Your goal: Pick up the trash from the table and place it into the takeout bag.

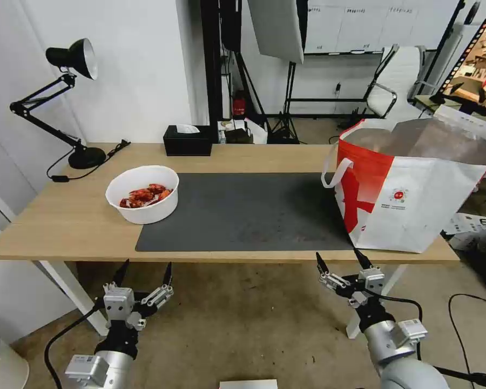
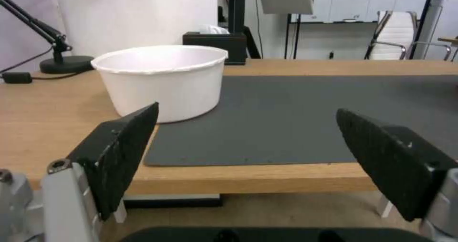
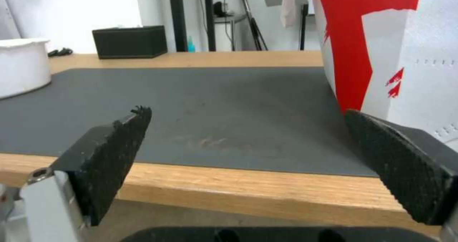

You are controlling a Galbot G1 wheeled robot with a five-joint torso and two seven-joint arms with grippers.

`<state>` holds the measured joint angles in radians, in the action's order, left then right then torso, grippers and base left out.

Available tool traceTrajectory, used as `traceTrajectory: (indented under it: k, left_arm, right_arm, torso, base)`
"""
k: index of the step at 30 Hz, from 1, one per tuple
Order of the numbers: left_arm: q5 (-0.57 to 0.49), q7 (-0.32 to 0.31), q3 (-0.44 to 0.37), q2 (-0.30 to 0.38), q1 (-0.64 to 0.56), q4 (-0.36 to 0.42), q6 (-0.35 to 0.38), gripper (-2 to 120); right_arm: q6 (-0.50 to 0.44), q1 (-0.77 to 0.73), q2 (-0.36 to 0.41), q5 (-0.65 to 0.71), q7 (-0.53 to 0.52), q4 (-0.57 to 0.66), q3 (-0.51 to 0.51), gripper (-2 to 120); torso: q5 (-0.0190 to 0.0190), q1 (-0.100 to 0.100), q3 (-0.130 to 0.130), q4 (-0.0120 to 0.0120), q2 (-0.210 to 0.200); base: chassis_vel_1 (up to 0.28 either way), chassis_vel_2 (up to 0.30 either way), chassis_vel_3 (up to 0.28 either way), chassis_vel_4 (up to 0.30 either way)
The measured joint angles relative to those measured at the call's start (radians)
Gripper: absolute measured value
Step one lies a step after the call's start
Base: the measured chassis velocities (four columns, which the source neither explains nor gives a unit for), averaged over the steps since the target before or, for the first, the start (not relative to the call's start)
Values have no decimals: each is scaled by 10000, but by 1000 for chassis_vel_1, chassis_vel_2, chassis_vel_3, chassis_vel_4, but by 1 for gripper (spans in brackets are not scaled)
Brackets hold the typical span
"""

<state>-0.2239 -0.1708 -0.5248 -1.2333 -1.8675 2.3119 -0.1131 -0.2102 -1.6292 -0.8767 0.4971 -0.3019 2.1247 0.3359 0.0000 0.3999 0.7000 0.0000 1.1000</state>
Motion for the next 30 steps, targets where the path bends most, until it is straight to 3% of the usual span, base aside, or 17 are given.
traceTrajectory:
  k: [12,16,19,20,22,23,25,26,28,29,30]
  left_arm:
    - [-523,-31,-18,211,231,-2,122,100]
    - [-1330,-326,-271,746,731,111,548,100]
    - [-2671,-738,-816,1649,1575,221,1162,100]
    - [-2671,-738,-816,1649,1575,221,1162,100]
    - [-3935,-1141,-1174,2502,2379,58,1596,100]
    - [-3935,-1141,-1174,2502,2379,58,1596,100]
    - [-5553,-1587,-1266,3707,3638,-595,2016,100]
    - [-5553,-1587,-1266,3707,3638,-595,2016,100]
    - [-6947,-1795,-1134,4745,4809,-1508,2338,100]
    - [-6947,-1795,-1134,4745,4809,-1508,2338,100]
    - [-7491,-1822,-948,5181,5421,-2042,2511,100]
  right_arm:
    - [0,8,6,9,-1,0,-6,100]
    - [0,10,7,13,-1,0,-6,100]
    - [0,12,7,17,0,0,-7,100]
    - [0,12,7,17,0,0,-7,100]
    - [-1,13,7,18,1,0,-6,100]
    - [-1,13,7,18,1,0,-6,100]
    - [-1,12,8,19,1,0,-7,100]
    - [-1,12,8,19,1,0,-7,100]
    - [-2,12,8,19,1,0,-7,100]
    - [-2,12,8,19,1,0,-7,100]
    - [-2,12,8,20,3,0,-8,100]
  torso:
    - [0,1,0,1,0]
    - [-2,1,0,0,0]
    - [-2,1,0,1,0]
    - [-2,1,0,1,0]
    - [-1,0,0,3,-1]
    - [-1,0,0,3,-1]
    - [-4,1,1,0,-2]
    - [-4,1,1,0,-2]
    - [-1,3,2,-1,-2]
    - [-1,3,2,-1,-2]
    - [-2,3,2,0,-2]
  base:
    - [0,0,0,0]
    - [0,0,0,0]
    - [0,0,0,0]
    - [0,0,0,0]
    - [0,0,0,0]
    - [0,0,0,0]
    - [0,0,0,0]
    - [0,0,0,0]
    - [0,0,0,0]
    - [0,0,0,0]
    - [0,0,0,0]
